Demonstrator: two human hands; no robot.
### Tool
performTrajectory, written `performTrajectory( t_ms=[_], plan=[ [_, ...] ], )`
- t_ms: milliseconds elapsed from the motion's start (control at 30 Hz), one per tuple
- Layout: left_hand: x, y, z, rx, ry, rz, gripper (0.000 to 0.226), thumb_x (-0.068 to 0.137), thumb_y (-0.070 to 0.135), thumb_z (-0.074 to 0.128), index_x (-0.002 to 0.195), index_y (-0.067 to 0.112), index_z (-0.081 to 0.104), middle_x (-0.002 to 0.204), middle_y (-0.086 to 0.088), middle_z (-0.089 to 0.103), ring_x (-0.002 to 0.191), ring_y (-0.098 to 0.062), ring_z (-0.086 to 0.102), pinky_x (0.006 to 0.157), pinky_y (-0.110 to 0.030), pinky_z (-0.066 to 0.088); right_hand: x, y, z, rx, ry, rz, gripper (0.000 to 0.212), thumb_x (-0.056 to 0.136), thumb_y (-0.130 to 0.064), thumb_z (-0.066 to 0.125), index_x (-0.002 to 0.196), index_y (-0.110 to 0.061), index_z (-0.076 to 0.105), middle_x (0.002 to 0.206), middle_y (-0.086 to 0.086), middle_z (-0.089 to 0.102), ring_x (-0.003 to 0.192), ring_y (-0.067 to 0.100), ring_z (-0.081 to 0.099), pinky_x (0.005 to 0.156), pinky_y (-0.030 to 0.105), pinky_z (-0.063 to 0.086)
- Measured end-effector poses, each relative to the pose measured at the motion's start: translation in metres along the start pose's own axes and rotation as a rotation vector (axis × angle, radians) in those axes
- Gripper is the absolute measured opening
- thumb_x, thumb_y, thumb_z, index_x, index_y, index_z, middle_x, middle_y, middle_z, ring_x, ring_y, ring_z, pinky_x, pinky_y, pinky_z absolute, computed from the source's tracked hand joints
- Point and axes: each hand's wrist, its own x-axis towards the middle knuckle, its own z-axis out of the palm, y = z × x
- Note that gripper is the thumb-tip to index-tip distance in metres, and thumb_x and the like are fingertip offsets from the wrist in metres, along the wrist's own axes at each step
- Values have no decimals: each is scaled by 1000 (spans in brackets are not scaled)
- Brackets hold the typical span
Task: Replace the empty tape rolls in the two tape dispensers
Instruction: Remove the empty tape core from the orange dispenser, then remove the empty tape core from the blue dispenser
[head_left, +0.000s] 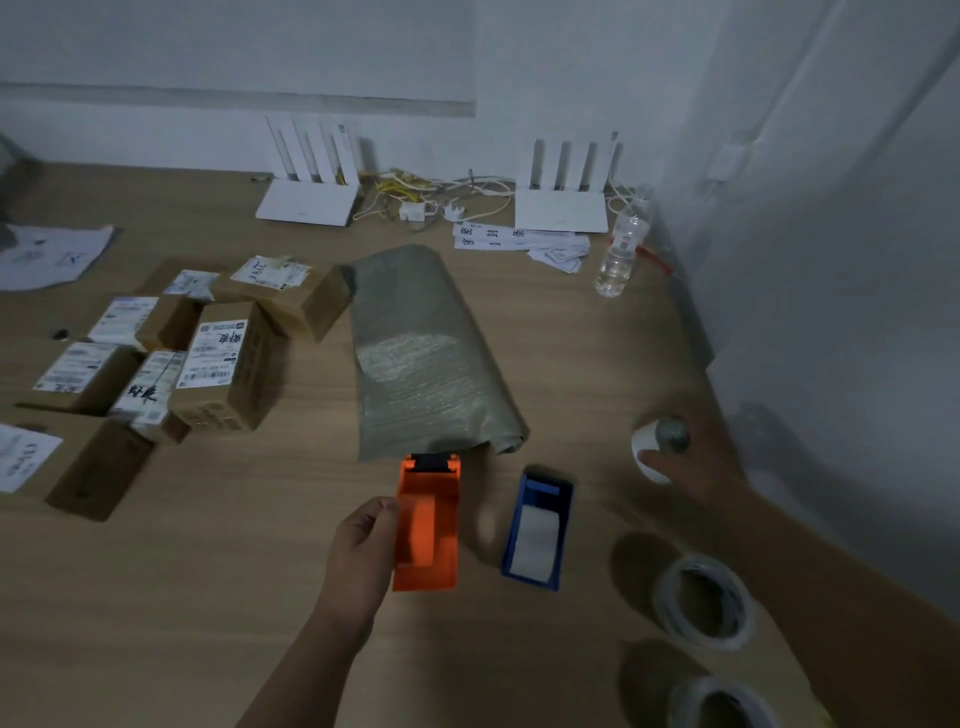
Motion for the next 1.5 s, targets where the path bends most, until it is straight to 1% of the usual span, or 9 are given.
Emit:
performTrajectory(
  t_ms=[300,367,500,800,1033,1233,1367,1433,1500],
  plan=[
    [7,-17,8,-4,8,8,38,100,9,43,65,3,55,54,0,44,50,-9,39,42,-16,34,34,24,18,-268,-34,-31,88,65,-38,84,142,-29,40,144,18,45,125,41,48,105,46,43],
    [9,-20,10,1,16,-1,37,100,8,43,67,-4,54,56,-3,44,50,-9,39,42,-16,34,33,22,22,-233,-50,-29,86,69,-31,85,144,-24,42,145,19,43,127,41,47,106,43,40],
    [8,-20,12,-8,-7,6,43,101,8,41,60,14,52,53,3,44,49,-7,38,43,-17,34,34,24,26,-197,-45,-34,82,73,-16,83,145,-17,43,148,23,39,129,40,44,106,38,37],
    [3,-13,5,-22,-3,17,42,102,8,40,62,12,53,49,10,47,45,-2,39,43,-14,35,19,9,27,-163,-52,-39,82,74,-16,83,145,-11,43,150,20,37,134,36,42,108,35,36],
    [3,-2,-8,-9,-39,28,33,91,27,45,65,12,56,55,-1,45,53,-11,39,49,-26,32,-37,-48,43,80,108,-146,48,83,-10,71,129,-15,59,113,8,66,101,25,63,85,23,41],
    [3,4,-14,-32,-59,40,40,101,14,42,63,15,55,55,3,45,53,-9,38,55,-29,30,-136,-87,120,269,-111,-298,22,81,-3,67,99,-16,71,94,-6,70,82,1,63,78,20,51],
    [0,1,-17,-61,-90,22,40,102,12,41,64,14,54,52,8,47,50,-5,39,53,-27,32,-180,-91,165,180,-287,-100,19,91,-14,57,99,-30,63,80,-16,60,68,-7,54,60,5,38],
    [-2,-2,-18,-77,-105,6,38,102,12,41,66,12,54,52,8,48,49,-4,41,51,-25,34,-189,-90,180,246,-317,-18,22,91,-14,53,80,-32,61,74,-15,62,67,-6,55,64,11,45],
    [-4,-6,-19,-87,-111,-16,34,101,12,42,70,9,56,56,1,49,52,-7,42,52,-26,35,-192,-89,188,346,-328,127,22,88,-16,52,75,-28,65,65,-7,65,60,8,62,67,37,57]
  ],
)
